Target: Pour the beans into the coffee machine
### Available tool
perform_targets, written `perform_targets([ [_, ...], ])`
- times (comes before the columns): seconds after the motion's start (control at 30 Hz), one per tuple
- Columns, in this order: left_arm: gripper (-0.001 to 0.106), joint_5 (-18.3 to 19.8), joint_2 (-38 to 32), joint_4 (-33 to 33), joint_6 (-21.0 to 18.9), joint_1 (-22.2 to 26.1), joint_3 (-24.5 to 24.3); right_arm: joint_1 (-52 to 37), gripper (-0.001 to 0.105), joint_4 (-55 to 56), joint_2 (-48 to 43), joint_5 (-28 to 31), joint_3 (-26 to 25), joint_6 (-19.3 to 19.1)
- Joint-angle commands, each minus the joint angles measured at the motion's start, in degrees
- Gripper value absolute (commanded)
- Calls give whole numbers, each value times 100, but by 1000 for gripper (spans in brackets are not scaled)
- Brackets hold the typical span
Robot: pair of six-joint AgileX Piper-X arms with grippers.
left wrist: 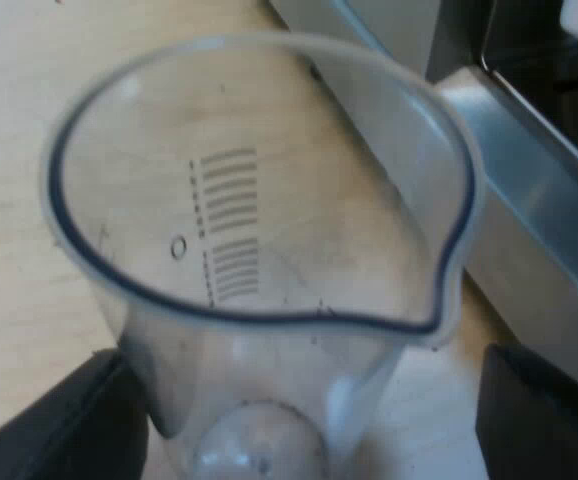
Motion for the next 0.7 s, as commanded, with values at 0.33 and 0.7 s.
perform_targets([
  [0.33, 70, -351, -768, 1885, -25, -4, -16, 9, 69, -81, -26, 134, -8, -23],
  [0.7, 70, -562, -2173, 3944, -36, -4, -16, 9, 69, -81, -26, 913, -8, 1237],
])
